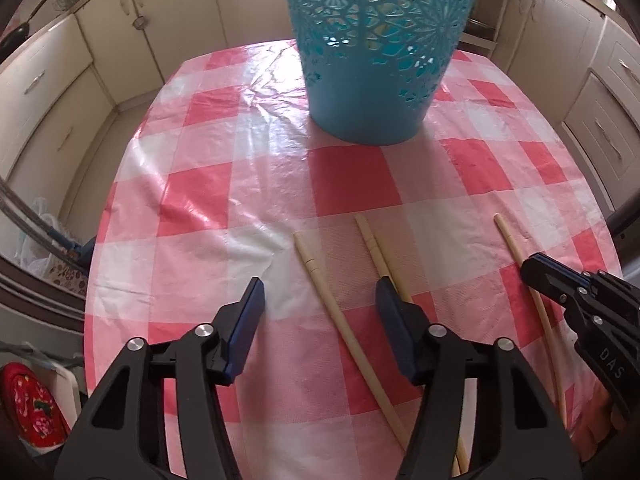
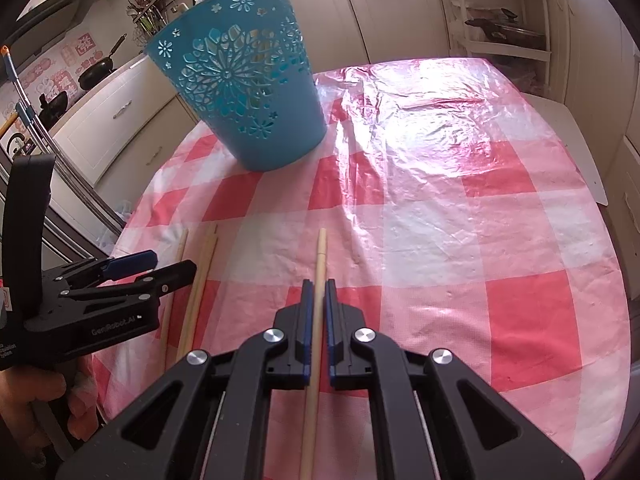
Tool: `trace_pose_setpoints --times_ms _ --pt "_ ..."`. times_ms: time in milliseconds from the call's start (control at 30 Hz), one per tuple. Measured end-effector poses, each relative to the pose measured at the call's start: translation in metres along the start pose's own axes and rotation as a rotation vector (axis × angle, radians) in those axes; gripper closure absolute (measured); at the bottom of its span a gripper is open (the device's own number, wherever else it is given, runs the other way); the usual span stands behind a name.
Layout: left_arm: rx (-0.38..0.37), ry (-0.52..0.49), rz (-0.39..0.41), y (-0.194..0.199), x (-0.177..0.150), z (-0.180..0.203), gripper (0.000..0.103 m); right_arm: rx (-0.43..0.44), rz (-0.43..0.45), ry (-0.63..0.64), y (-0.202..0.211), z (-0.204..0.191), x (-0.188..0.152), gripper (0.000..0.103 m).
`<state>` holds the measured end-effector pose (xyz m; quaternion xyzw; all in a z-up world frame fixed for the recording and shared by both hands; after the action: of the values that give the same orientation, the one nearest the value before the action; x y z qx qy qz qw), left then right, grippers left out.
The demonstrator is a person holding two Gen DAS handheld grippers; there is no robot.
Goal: Organize utensils
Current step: 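Close the right tool on a stick while the left tool grasps another stick, then lift the stick with the left tool and drop it into the basket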
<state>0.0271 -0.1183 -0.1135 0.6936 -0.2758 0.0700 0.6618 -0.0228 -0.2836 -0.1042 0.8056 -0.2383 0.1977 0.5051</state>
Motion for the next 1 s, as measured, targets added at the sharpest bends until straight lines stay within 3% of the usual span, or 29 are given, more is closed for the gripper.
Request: trace_pose_setpoints --times_ms 133,233,367,700,867,1000 --pt "-0.101 -0.128 0.013 0.002 0.008 0.015 0.090 0.000 0.003 0.003 -0.001 -0.001 0.001 0.097" --pt "-0.152 -0.168 -0.010 0.000 0.011 0.014 0.095 -0.003 0.007 0.005 -0.003 -0.001 0.002 0.097" --pt "-0.173 -0.222 -0.022 -0.002 0.012 0.011 0.096 -0.006 0.012 0.010 -0.005 -0.003 0.004 0.096" --pt "-0.053 -0.191 -0.013 -0.004 0.017 0.013 0.098 0.001 0.014 0.013 -0.007 -0.004 0.006 0.095" --pt "-0.150 -0.094 0.035 0.028 0.024 0.005 0.098 0.006 0.016 0.008 -0.007 -0.003 0.006 0.095" --pt "-0.251 -0.028 0.136 0.079 0.048 -0.009 0.098 0.005 0.016 0.009 -0.007 -0.002 0.006 0.095"
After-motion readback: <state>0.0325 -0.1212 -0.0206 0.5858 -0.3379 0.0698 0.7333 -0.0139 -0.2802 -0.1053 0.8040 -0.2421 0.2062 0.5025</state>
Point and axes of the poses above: each gripper's, at about its wrist camera, not at the fingertips, and y roughly against the way its jaws point, z to its right, x to its top, the point moved 9 cm from there along -y, roughly the way its jaws point, and after that the axes turned 6 degrees about x, right-handed, at the moved point
